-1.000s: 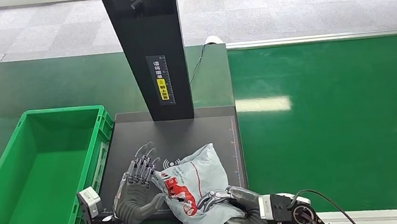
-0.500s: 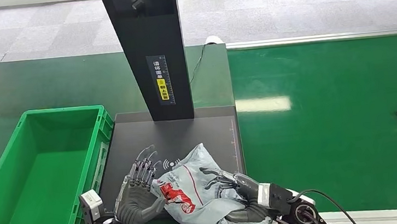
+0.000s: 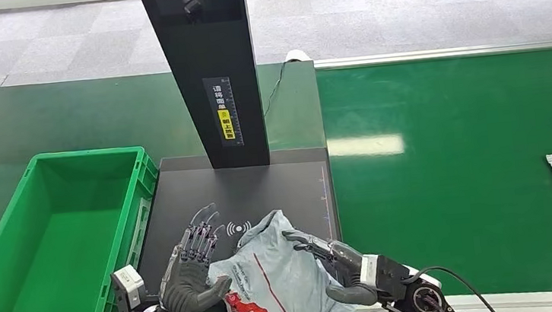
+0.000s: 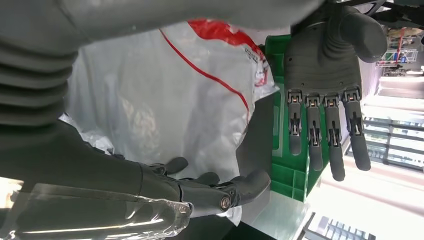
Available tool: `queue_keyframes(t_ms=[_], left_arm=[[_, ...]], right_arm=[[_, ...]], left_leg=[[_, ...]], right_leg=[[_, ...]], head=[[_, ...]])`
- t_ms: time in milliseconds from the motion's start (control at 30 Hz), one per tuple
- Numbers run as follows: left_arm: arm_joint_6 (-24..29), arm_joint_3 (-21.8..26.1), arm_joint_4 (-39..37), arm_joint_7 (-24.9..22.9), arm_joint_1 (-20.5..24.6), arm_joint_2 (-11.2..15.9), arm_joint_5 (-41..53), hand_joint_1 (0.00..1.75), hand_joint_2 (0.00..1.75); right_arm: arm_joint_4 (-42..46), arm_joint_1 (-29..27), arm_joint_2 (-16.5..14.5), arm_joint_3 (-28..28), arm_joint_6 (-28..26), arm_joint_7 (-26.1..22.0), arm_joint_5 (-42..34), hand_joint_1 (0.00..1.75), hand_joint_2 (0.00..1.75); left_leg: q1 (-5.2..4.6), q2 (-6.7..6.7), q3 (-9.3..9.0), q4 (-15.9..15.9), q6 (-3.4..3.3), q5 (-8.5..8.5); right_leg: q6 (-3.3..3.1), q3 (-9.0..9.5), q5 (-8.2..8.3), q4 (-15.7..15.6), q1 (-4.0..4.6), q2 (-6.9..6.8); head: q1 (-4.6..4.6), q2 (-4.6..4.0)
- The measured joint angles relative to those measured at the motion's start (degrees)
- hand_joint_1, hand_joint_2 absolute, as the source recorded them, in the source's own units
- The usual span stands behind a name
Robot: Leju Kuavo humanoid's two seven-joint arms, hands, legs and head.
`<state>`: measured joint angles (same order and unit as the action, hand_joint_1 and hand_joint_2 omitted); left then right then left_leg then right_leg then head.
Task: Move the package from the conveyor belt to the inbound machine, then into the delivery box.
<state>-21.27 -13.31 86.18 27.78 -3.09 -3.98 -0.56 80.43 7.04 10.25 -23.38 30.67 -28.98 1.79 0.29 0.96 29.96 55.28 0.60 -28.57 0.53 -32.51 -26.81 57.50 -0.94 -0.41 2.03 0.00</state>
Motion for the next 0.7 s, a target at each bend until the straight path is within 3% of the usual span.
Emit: queue_keyframes(t_ms=[133,267,367,467,700], left_arm=[[2.1,0.0,0.0,-0.5,0.0,0.0,3.1,0.00,1.75],[9.5,-1.3,0.2,-5.1,0.0,0.4,17.8,0.00,1.75],[13.4,-5.0,-0.2,-12.2,0.5,1.4,36.8,0.00,1.75],[12.8,-9.7,-2.7,-17.5,2.1,2.1,50.1,0.00,1.75],[11.3,-14.5,-9.6,-19.7,5.6,2.2,57.6,0.00,1.75]], right_arm=[[0.0,-0.1,0.0,0.1,-0.3,0.0,0.0,0.00,0.00],[0.0,-0.6,-0.1,0.3,-1.1,0.4,0.3,0.00,1.75],[-0.4,-0.5,-0.8,0.6,-1.9,1.3,1.0,0.00,1.75],[-1.2,0.4,-1.9,0.6,-2.3,2.3,1.3,0.00,1.75],[-2.3,1.7,-3.1,0.6,-2.4,3.8,0.5,0.00,1.75]], left_leg=[[0.00,0.00,0.00,0.0,0.00,0.00],[0.00,-0.01,0.00,0.0,0.00,0.00],[0.00,0.01,0.00,0.0,0.00,0.00],[0.00,-0.01,-0.01,0.0,0.00,0.00],[-0.04,-0.34,-0.20,0.0,-0.02,0.01]], right_leg=[[0.00,0.00,0.00,0.0,0.00,0.00],[0.00,0.00,0.00,0.0,0.00,0.00],[0.00,0.00,0.00,0.0,0.00,0.00],[0.00,0.02,0.00,0.0,-0.01,-0.01],[0.04,0.37,-0.05,0.0,-0.04,-0.39]], head=[[0.00,0.00],[0.00,0.00],[0.00,0.00],[0.00,0.00],[0.01,0.00]])
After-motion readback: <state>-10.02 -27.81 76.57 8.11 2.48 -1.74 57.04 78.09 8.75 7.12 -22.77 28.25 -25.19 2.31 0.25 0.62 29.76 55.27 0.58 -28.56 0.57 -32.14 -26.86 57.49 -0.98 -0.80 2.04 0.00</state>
